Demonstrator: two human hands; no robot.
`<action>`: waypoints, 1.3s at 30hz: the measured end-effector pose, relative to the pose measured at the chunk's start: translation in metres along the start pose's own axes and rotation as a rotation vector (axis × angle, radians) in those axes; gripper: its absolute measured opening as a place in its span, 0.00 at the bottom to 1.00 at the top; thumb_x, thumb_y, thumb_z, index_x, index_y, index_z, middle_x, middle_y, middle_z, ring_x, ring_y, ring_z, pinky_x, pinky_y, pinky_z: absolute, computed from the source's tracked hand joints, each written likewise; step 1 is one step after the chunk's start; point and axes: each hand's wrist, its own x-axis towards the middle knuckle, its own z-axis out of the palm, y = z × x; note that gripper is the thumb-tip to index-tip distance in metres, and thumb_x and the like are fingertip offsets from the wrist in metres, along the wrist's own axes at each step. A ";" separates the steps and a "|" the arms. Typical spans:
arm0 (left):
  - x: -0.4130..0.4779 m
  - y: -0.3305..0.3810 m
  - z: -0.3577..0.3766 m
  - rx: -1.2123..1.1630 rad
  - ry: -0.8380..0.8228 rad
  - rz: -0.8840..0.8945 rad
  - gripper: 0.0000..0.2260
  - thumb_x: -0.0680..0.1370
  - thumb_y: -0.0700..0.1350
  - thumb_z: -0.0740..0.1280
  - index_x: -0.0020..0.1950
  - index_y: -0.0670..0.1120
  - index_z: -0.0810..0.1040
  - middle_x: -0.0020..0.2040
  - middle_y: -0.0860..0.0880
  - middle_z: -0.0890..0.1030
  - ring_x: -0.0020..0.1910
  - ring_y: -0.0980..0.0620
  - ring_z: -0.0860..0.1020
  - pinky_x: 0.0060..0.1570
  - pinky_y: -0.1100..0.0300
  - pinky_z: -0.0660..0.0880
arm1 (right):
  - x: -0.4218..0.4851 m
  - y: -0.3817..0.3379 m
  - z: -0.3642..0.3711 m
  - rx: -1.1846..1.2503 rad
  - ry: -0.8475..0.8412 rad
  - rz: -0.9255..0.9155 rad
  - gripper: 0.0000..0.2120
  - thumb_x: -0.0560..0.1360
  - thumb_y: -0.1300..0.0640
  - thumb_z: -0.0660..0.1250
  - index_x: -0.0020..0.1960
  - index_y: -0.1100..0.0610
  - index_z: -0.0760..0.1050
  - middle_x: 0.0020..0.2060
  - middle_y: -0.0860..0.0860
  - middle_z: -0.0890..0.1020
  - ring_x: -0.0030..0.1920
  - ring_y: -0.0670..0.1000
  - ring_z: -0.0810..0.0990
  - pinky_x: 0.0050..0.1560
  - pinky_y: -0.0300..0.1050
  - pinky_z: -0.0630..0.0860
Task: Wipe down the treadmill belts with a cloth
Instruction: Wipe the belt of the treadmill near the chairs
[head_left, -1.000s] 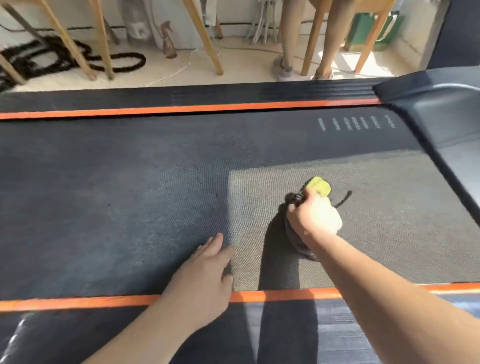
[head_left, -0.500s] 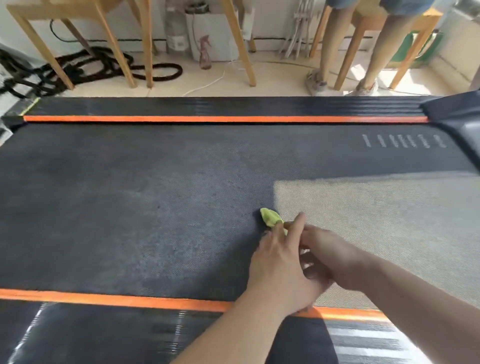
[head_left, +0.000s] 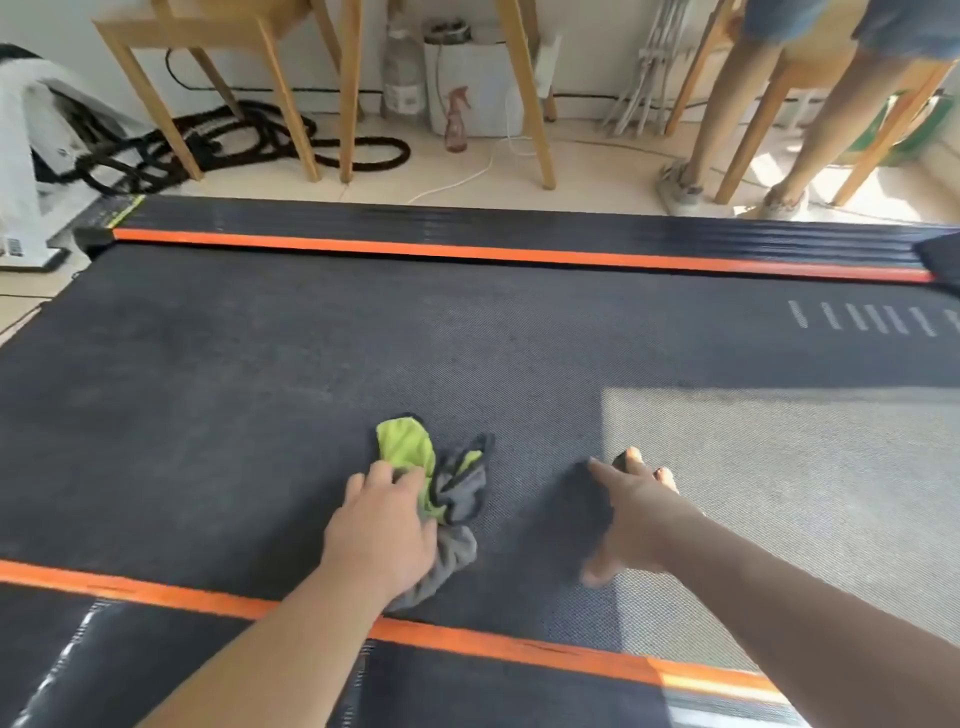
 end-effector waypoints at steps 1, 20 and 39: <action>0.002 -0.014 0.001 0.034 0.045 -0.093 0.24 0.78 0.61 0.64 0.73 0.57 0.68 0.66 0.50 0.66 0.66 0.44 0.66 0.61 0.47 0.74 | 0.002 -0.004 0.004 -0.034 -0.026 0.022 0.69 0.55 0.40 0.86 0.81 0.34 0.42 0.81 0.46 0.36 0.82 0.63 0.40 0.68 0.69 0.71; 0.039 -0.006 0.004 -0.102 0.153 -0.102 0.15 0.80 0.54 0.65 0.62 0.46 0.73 0.61 0.42 0.71 0.61 0.38 0.75 0.57 0.45 0.76 | 0.010 -0.010 0.010 -0.095 -0.015 0.098 0.73 0.52 0.40 0.87 0.78 0.28 0.37 0.78 0.41 0.31 0.81 0.61 0.36 0.66 0.73 0.71; -0.028 0.070 0.028 -0.176 0.111 -0.022 0.14 0.80 0.58 0.63 0.57 0.49 0.73 0.57 0.45 0.75 0.57 0.42 0.77 0.56 0.48 0.76 | 0.006 -0.016 0.008 -0.061 -0.047 0.134 0.71 0.56 0.44 0.87 0.79 0.30 0.37 0.77 0.44 0.28 0.81 0.61 0.34 0.68 0.77 0.64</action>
